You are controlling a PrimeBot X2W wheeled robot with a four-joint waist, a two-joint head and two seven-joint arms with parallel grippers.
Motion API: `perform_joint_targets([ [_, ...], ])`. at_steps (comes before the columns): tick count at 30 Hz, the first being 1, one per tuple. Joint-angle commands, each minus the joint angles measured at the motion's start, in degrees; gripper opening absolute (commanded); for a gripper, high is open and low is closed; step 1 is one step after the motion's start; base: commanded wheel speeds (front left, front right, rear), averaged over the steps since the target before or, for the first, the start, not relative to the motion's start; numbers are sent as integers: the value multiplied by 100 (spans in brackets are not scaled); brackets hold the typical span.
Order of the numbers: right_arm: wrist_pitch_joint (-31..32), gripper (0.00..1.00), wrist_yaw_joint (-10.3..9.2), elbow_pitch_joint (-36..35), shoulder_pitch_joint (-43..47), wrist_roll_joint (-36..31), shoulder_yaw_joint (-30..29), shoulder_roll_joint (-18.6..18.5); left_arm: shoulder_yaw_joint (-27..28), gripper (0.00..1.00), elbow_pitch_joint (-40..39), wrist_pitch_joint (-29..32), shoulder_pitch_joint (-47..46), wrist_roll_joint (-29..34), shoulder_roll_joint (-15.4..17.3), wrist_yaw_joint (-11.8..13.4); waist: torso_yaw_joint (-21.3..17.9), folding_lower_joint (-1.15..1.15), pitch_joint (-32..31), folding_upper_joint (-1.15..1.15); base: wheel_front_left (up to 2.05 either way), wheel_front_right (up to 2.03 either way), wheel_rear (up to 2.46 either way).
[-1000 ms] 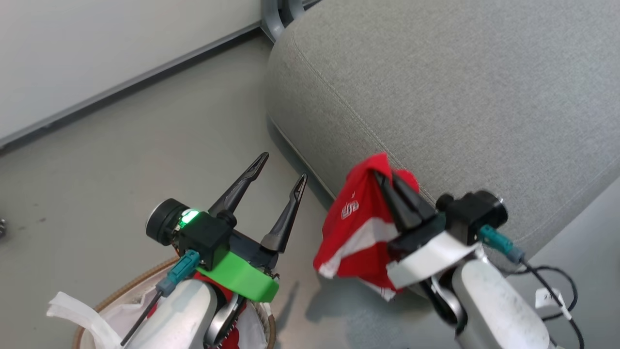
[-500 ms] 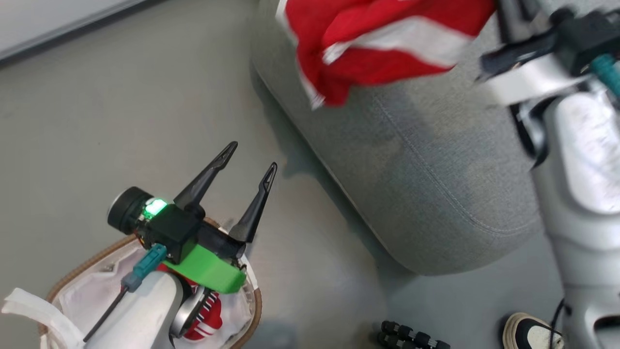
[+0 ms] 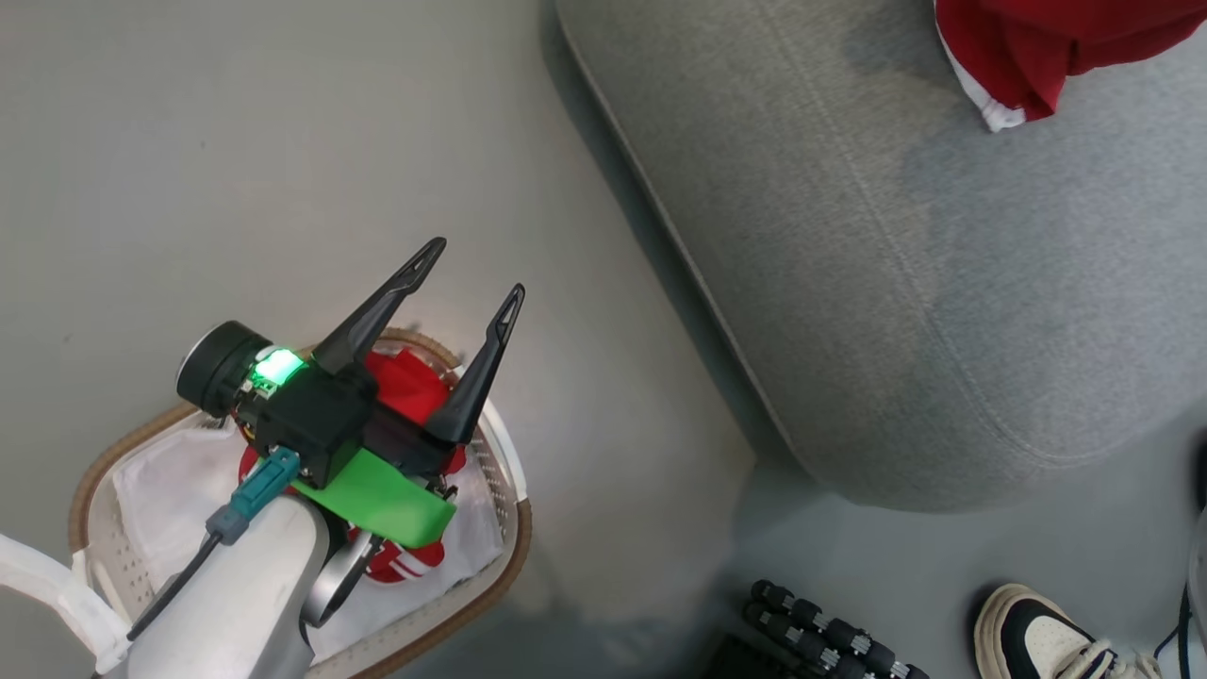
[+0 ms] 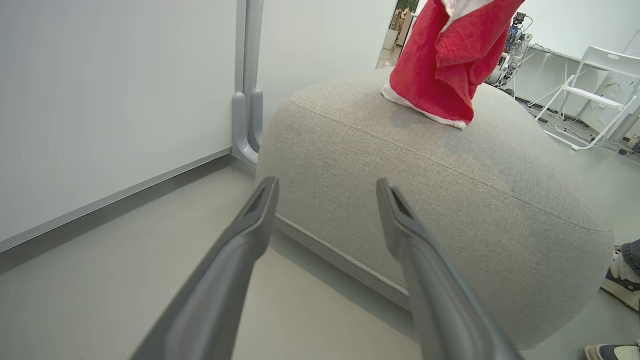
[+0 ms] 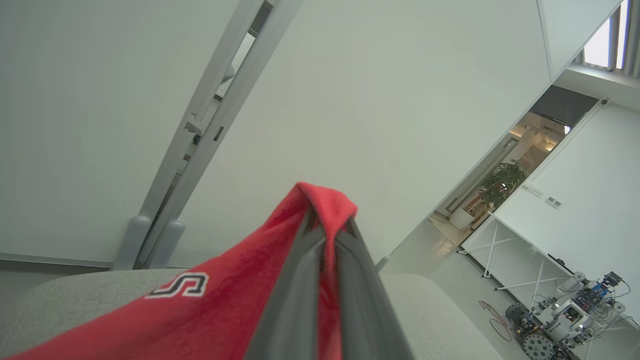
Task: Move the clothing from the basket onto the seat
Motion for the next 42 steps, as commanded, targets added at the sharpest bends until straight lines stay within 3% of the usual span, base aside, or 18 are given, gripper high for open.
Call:
perform_joint_targets([
  [1,68,0,-8,67,69,-57,-99,7,-1,100,-18,-4,-124,-37,52,8,273,-1,281,0,0,0,0],
  [10,228,0,-8,666,739,-444,-866,114,-37,100,23,-4,-283,-86,35,8,528,-1,454,0,0,0,0],
  [12,154,39,-8,790,940,-503,-985,135,-22,100,45,-4,-303,-101,5,8,573,-1,425,0,0,0,0],
  [13,104,74,-8,844,1040,-508,-1074,166,-4,100,60,-4,-298,-112,-14,8,587,-1,400,0,0,0,0],
  [14,53,100,-8,887,1135,-499,-1140,196,8,100,77,-4,-287,-116,-30,8,598,-1,373,0,0,0,0],
  [26,-356,100,-8,1020,2257,-290,-1402,620,373,100,386,-4,51,34,-351,8,656,-1,-261,0,0,0,0],
  [34,-395,100,-8,499,2766,158,-603,816,756,100,565,-4,332,188,-639,8,844,-1,-741,0,0,0,0],
  [42,-398,100,-8,15,3046,697,396,944,1416,100,764,-4,642,370,-965,8,1335,-1,-1212,0,0,0,0],
])
